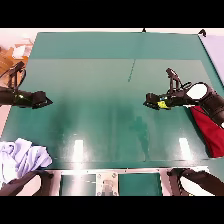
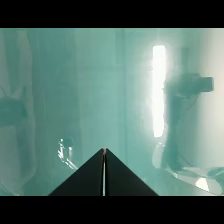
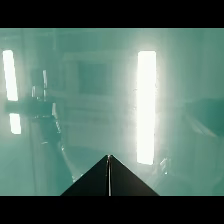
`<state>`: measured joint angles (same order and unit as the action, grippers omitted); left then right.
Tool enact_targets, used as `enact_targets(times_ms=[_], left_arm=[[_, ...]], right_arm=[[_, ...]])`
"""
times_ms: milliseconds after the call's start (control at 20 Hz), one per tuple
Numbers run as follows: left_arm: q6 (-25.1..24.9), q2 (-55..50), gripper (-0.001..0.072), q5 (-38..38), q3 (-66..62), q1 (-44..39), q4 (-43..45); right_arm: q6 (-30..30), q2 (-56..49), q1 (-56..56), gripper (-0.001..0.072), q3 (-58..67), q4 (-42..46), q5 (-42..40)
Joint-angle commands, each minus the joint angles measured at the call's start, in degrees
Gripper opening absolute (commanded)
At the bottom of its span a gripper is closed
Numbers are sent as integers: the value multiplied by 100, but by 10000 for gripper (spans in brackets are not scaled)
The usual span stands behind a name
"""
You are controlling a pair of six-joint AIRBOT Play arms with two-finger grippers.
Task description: Fold the shirts.
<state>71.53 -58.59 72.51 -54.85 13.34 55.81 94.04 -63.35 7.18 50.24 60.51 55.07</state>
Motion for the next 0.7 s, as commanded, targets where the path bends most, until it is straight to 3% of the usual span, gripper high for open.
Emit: enact_targets(times_ms=[0,100,250,300,350,400,650], left_arm=[[-2,7,23,-11,0,4,114],[157,7,23,52,-2,4,654],[1416,7,24,455,2,4,2896],[1902,4,75,811,4,4,3934],[2186,7,447,1207,28,4,4830],[2487,7,709,1488,109,7,5451],[2590,-31,720,1818,1528,11,5687]], right_arm=[[2,0,4,17,-4,-2,0],[2,0,4,17,-4,-2,0],[2,0,4,17,-4,-2,0],[2,0,4,17,-4,-2,0],[2,0,4,17,-4,-2,0],[2,0,4,17,-4,-2,0],[2,0,4,17,-4,-2,0]])
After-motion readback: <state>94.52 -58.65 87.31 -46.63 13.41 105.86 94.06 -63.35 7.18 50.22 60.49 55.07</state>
